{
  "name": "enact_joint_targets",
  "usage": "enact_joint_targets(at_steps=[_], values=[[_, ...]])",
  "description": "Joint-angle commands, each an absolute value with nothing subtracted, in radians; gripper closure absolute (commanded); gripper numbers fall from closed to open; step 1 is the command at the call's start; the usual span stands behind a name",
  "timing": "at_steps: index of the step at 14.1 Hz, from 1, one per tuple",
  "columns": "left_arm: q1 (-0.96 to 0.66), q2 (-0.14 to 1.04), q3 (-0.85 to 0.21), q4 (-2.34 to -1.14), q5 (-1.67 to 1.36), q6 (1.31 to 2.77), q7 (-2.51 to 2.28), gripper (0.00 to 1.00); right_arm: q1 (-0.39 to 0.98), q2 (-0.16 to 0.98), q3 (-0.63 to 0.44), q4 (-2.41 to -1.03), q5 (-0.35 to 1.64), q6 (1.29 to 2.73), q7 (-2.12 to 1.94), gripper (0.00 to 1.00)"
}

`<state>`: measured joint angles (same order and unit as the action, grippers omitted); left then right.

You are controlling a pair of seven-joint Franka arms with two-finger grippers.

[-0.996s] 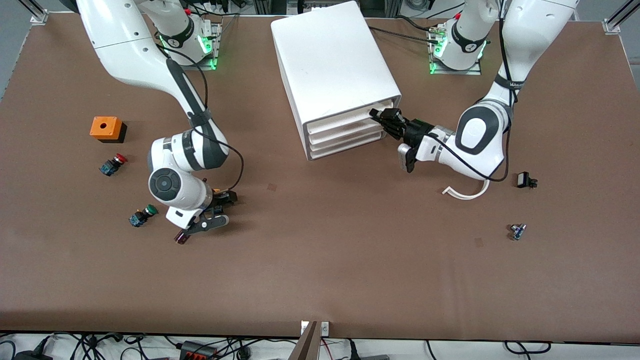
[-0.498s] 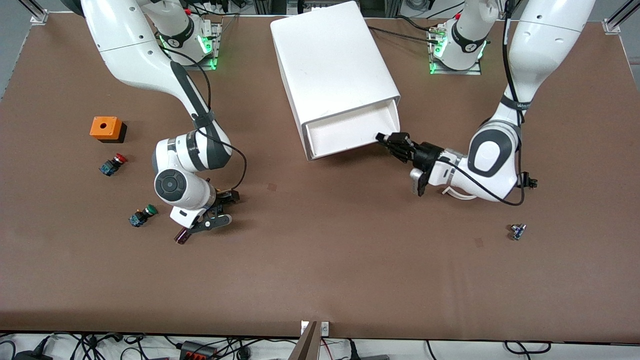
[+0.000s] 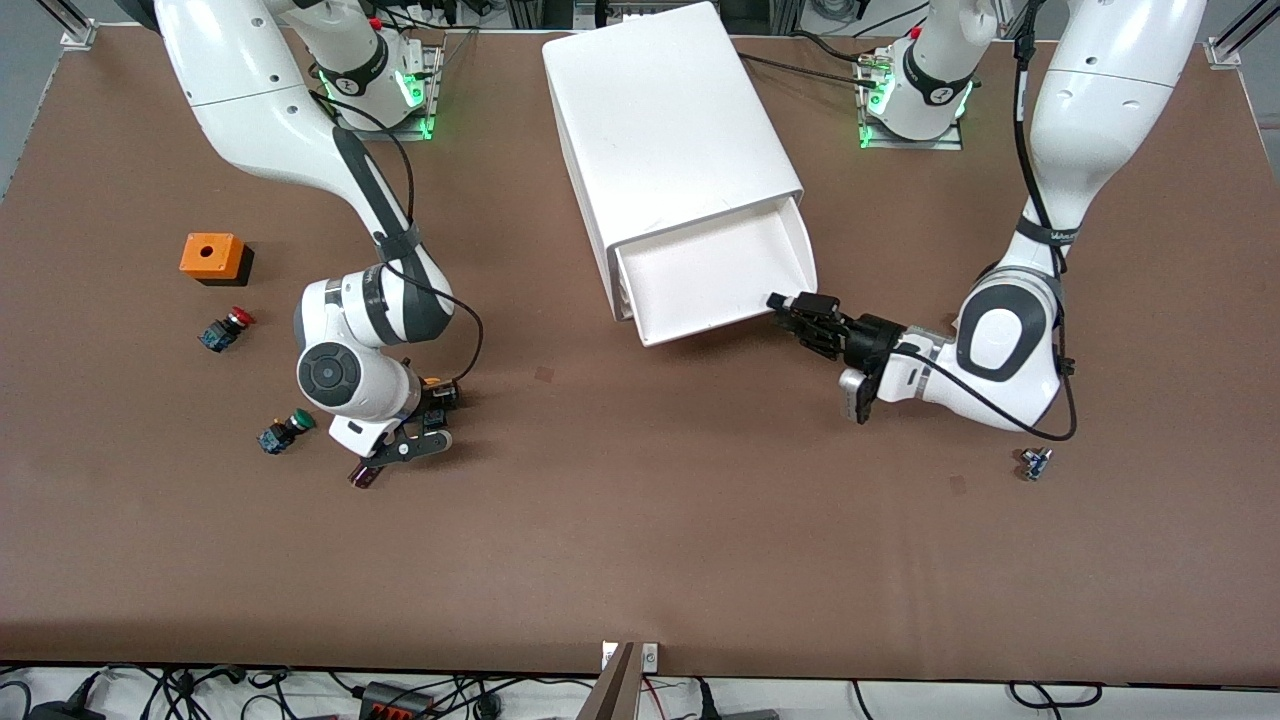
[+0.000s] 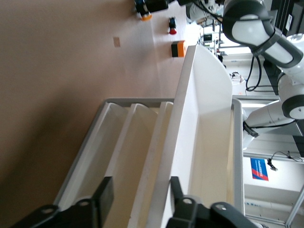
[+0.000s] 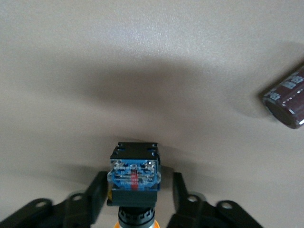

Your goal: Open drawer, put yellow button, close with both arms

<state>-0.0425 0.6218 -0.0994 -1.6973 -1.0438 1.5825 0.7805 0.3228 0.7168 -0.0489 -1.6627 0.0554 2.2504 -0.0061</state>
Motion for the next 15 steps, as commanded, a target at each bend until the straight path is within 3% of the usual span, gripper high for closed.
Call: enact_joint_targets(at_steps=[1, 2, 9, 15], values=[[-0.011, 0.575, -0.098, -1.664, -1.014, 1.557, 0.653, 0.0, 0.31, 0.704, -0.043, -1.663, 0.067, 2.244, -0.014, 0.96], [-0.009, 0.563, -0.098, -1.632, -0.976, 1.551, 0.587, 0.0, 0.31, 0.695, -0.043, -1.657, 0.066, 2.238, -0.017, 1.0], [-0.026, 0.551, -0.107, -1.395, -0.51, 1.532, 0.218, 0.0, 0.34, 0.591, -0.04, -1.49, 0.071, 2.102, -0.015, 1.0], [-0.058, 0.506, -0.117, -1.267, -0.036, 1.532, 0.169, 0.0, 0.491, 0.474, -0.04, -1.341, 0.072, 1.926, -0.005, 1.0]])
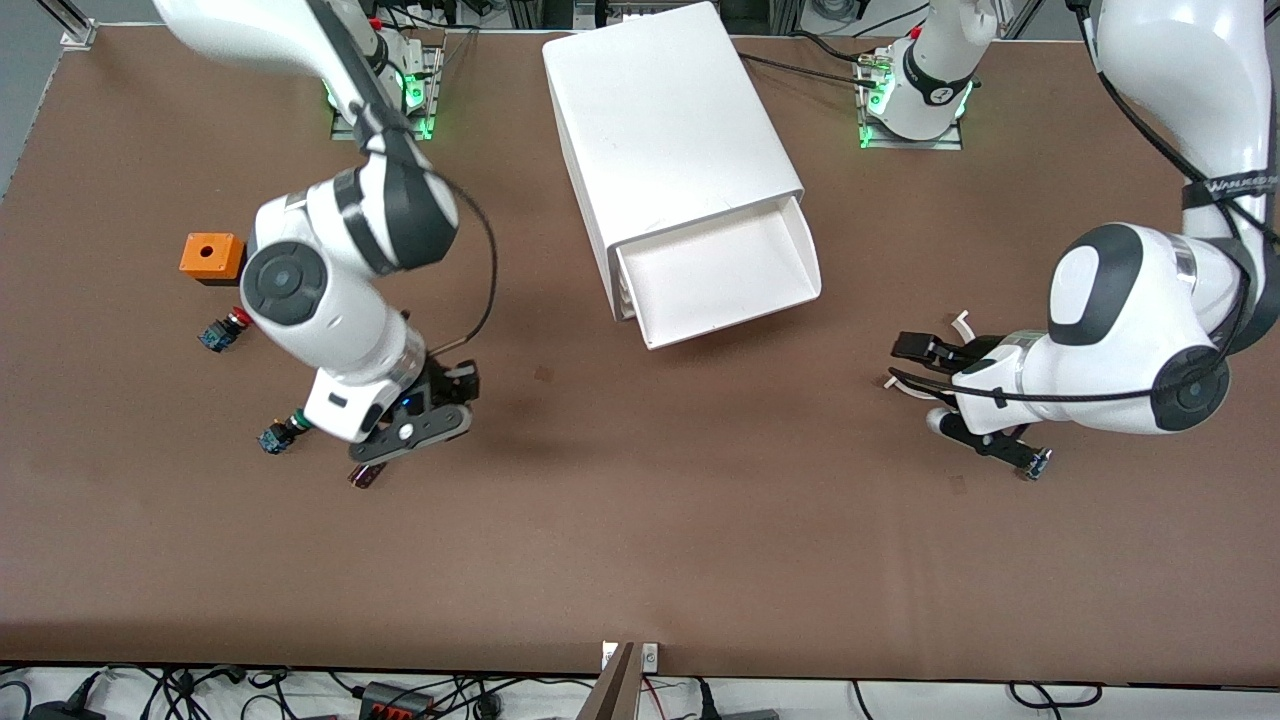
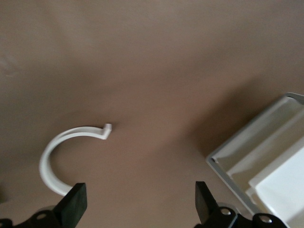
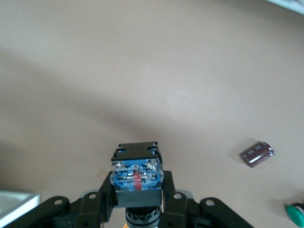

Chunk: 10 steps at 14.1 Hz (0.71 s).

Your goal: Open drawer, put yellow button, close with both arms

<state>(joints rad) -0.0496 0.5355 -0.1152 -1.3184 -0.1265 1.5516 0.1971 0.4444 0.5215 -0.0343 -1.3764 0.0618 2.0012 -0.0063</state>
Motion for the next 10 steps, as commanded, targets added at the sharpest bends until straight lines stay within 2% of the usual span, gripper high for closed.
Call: enact_joint_targets(at_steps=[1, 3, 5, 7, 10], values=[[-0.06, 0.49, -0.117, -1.256, 0.015, 1.534, 0.169, 0.0, 0.515, 0.442, -0.04, -1.332, 0.074, 1.902, 0.009, 1.0], [-0.057, 0.444, -0.107, -1.24, 0.093, 1.54, 0.164, 0.0, 0.547, 0.426, -0.038, -1.298, 0.077, 1.852, 0.066, 1.0], [-0.031, 0.44, -0.101, -1.157, 0.089, 1.54, 0.167, 0.0, 0.581, 0.436, -0.04, -1.214, 0.101, 1.807, 0.135, 1.0], [-0.014, 0.451, -0.1, -1.094, 0.095, 1.551, 0.166, 0.0, 0.619, 0.483, -0.038, -1.142, 0.11, 1.804, 0.236, 1.0], [-0.02, 0.449, -0.101, -1.091, 0.133, 1.562, 0.166, 0.0, 0.707, 0.543, -0.04, -1.091, 0.107, 1.842, 0.366, 1.0]])
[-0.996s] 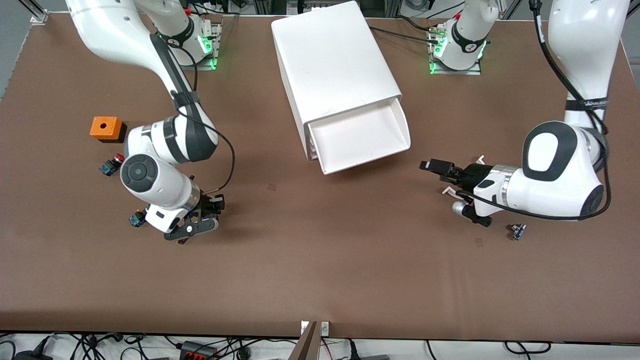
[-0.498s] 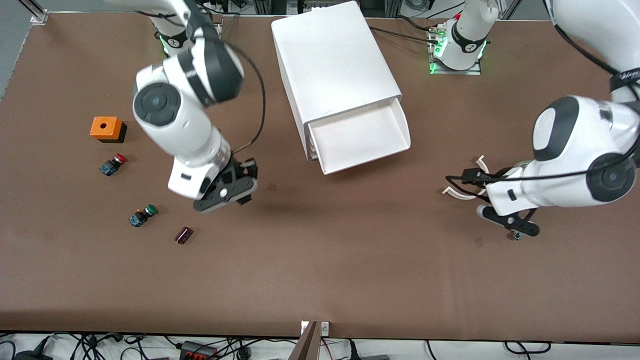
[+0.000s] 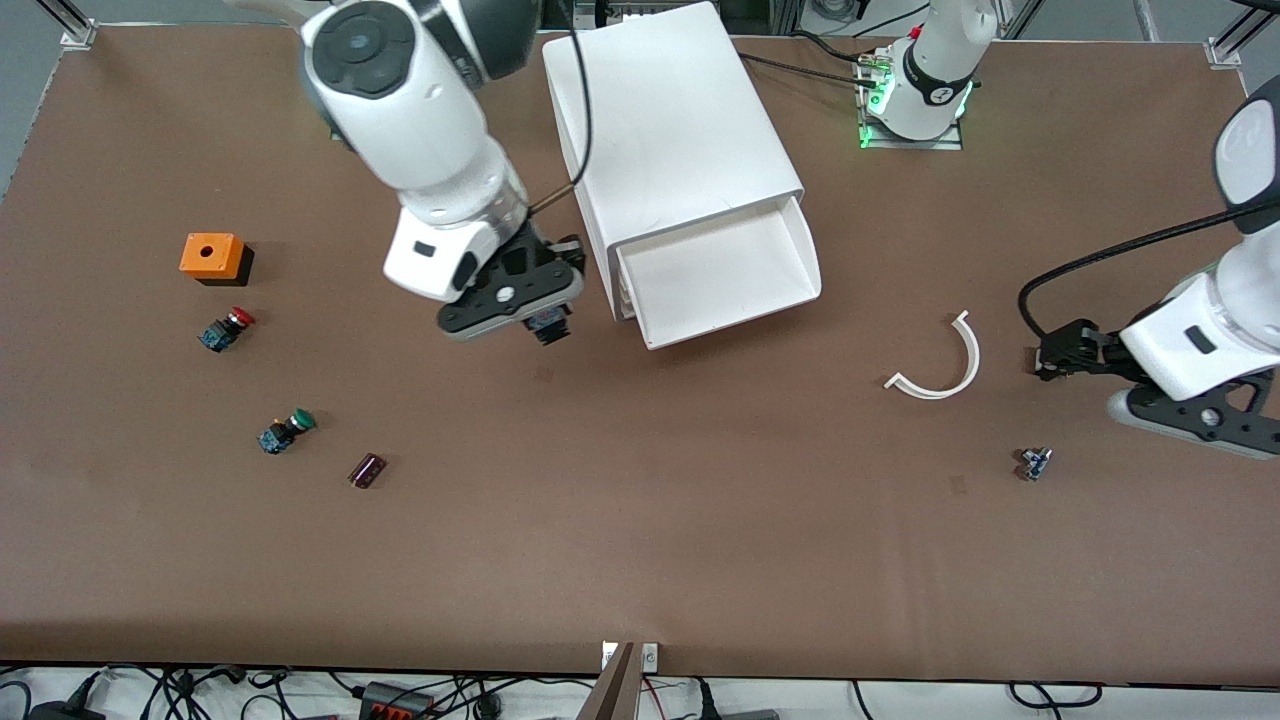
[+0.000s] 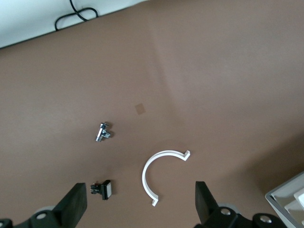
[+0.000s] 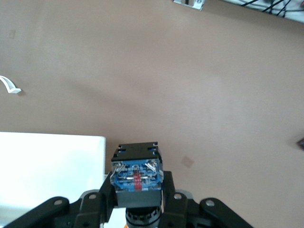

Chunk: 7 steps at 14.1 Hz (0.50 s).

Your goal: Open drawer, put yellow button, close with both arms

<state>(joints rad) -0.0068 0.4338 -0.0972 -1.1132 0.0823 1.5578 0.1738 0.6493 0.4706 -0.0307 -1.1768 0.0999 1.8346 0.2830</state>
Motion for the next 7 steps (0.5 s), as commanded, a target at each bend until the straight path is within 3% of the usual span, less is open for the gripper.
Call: enact_joint_targets(at_steps=[1, 7], values=[[-0.024, 0.449, -0.103, -1.091, 0.144, 1.563, 0.166, 0.0, 0.73, 0.563, -0.04, -1.08, 0.107, 1.868, 0.403, 1.0], [-0.015, 0.449, -0.104, -1.083, 0.137, 1.566, 0.141, 0.0, 0.859, 0.643, -0.044, -1.058, 0.101, 2.014, 0.514, 1.0]])
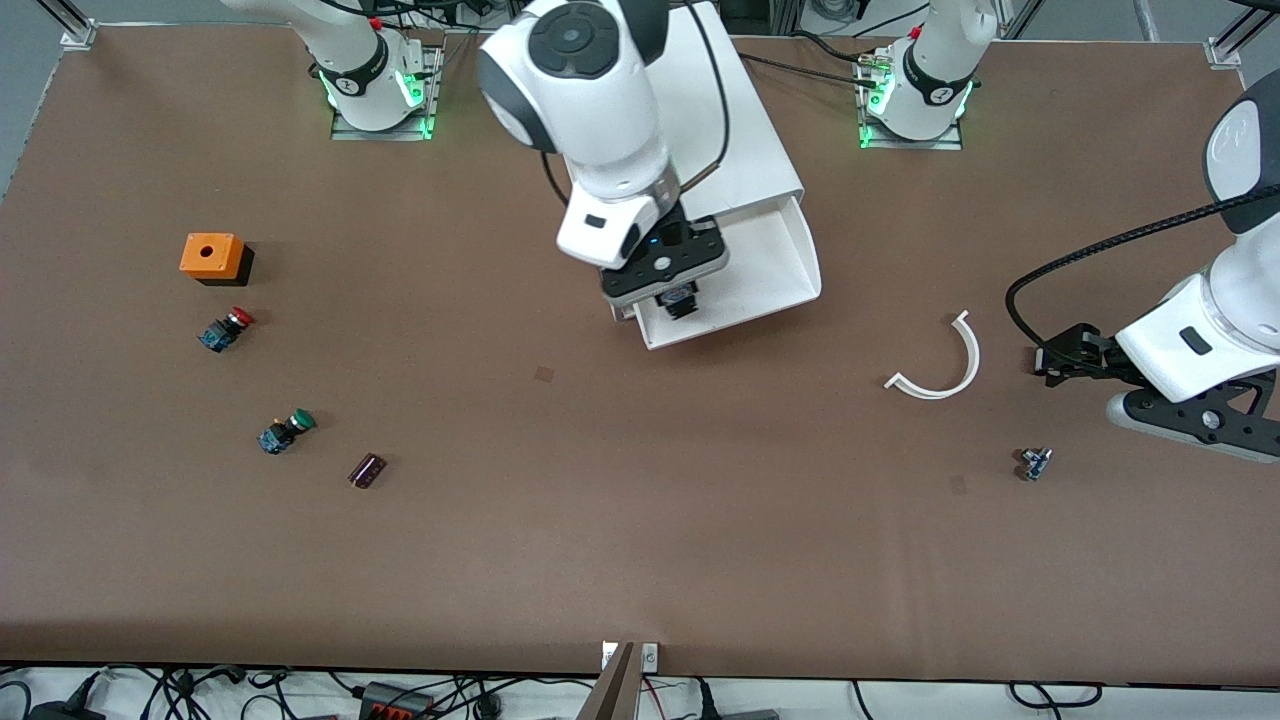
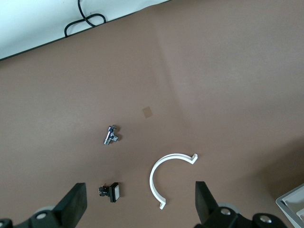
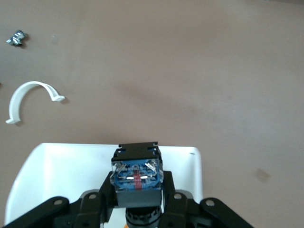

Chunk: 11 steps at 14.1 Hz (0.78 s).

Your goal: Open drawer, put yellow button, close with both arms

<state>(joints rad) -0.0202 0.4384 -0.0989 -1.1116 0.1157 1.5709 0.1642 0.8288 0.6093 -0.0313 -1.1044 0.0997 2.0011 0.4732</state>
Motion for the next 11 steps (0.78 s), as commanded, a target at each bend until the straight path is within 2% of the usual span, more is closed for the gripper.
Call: enact_joint_targets(at_steps=[1, 11], values=[[-0.014, 0.449, -0.104, -1.083, 0.137, 1.565, 0.138, 0.0, 0.868, 0.655, -0.046, -1.057, 0.101, 2.017, 0.515, 1.0], [-0.012, 0.449, -0.104, -1.085, 0.137, 1.562, 0.138, 0.0, 0.888, 0.718, -0.038, -1.06, 0.14, 1.98, 0.623, 1.0]])
